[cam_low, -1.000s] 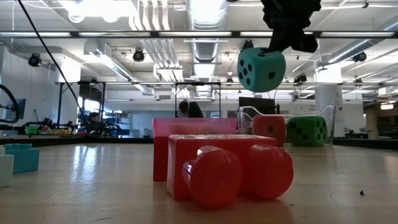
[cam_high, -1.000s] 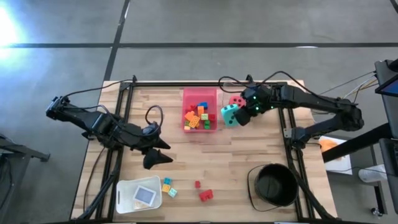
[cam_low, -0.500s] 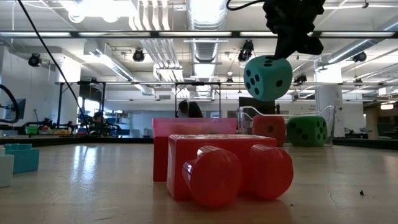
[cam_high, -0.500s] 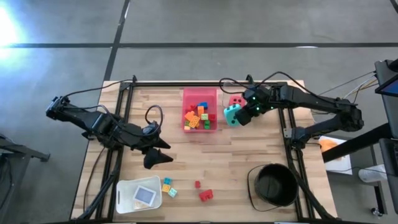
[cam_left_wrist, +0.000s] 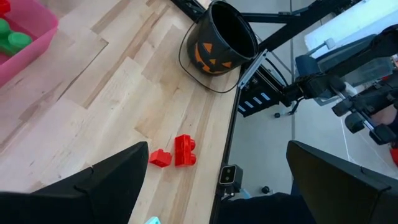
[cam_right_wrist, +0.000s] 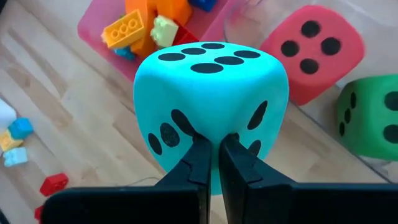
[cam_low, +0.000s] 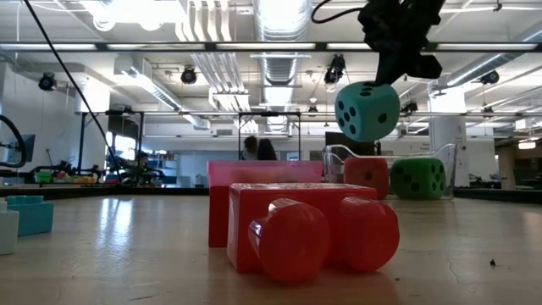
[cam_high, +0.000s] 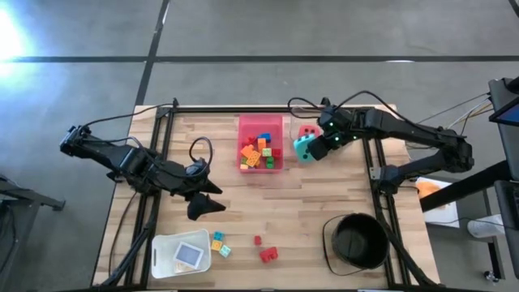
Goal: Pick & Place Toys
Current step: Put the blue dice into the transparent bin
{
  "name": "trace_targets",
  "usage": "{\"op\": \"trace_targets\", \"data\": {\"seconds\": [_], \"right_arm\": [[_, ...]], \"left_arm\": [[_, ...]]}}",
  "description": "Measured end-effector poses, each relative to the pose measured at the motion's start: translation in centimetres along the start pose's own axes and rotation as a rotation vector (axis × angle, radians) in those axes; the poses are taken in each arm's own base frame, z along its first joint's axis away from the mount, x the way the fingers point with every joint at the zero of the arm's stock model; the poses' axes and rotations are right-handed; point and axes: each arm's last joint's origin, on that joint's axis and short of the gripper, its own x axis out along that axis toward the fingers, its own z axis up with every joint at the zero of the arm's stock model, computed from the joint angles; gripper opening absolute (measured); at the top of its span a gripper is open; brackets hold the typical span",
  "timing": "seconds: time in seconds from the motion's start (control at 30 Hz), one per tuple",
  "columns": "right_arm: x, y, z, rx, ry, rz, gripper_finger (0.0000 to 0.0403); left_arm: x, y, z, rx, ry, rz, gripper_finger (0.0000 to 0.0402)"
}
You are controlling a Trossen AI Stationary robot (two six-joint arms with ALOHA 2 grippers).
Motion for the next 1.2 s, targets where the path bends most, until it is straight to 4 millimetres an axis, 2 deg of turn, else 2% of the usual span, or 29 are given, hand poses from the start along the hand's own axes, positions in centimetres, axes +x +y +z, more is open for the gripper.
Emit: {"op": "trace_targets", "data": {"seconds": [0.83,1.0,1.2], "right_arm": [[-1.0,-4.0,3.8,0.124,-0.156,-0.08,0.0007],[0.2,-4.9,4.6,0.206,-0.128,-0.093,0.0008],[2.4,-5.0,5.4,0.294,-0.039,-0.048,0.0008]], "left_arm": [[0.0,0.0,0.0,-0.001,-0.001,0.001,0.0388],[0.0,0.0,0.0,-0.002,-0.002,0.001,0.0388],[0.0,0.1,0.1,-0.007,-0.003,0.002,0.0388]]}}
